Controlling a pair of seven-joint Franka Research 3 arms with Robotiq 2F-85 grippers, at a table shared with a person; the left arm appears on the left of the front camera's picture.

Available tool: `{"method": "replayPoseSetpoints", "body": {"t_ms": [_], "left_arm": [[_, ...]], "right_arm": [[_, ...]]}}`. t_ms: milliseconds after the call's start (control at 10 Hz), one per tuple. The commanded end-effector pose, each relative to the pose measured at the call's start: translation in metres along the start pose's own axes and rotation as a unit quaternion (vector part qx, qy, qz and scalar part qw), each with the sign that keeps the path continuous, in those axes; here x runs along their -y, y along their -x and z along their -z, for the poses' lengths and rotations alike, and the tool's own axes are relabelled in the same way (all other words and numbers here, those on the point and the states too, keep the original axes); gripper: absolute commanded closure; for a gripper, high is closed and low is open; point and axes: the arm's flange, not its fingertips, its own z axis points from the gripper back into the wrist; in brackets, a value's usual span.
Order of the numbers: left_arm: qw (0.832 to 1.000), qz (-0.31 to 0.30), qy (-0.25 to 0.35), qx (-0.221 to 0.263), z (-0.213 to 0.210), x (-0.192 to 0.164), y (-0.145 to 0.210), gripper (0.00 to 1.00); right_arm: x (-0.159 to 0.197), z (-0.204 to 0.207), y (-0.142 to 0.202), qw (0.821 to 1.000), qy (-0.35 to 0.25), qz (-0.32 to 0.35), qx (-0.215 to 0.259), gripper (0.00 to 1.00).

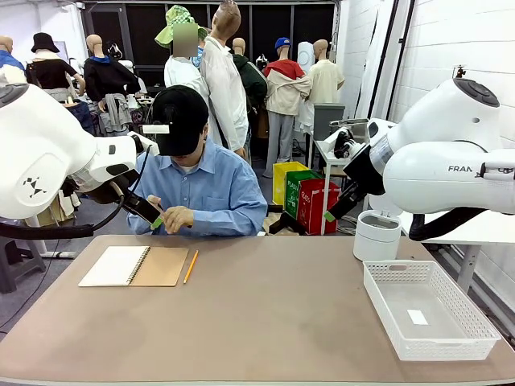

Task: Sort the paper based on its condition.
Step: If a person hands you a paper, place it in the Organizing basket , and if it's crumpled, put it in the Trash can.

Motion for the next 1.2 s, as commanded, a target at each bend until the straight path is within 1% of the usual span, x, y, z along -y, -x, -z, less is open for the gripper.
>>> {"method": "replayPoseSetpoints", "body": {"t_ms": [0, 1100], "left_arm": [[1.000, 0.000, 0.000, 0.001, -0.0001, -0.0002, -0.0002, 0.00], [1.000, 0.000, 0.000, 0.001, -0.0001, -0.0002, -0.0002, 0.00]], "right_arm": [[-0.0006, 0.0000, -0.0003, 1.000, -0.001, -0.001, 0.000, 0.00], [-0.0006, 0.0000, -0.0003, 1.000, -0.001, -0.001, 0.000, 0.00]]}}
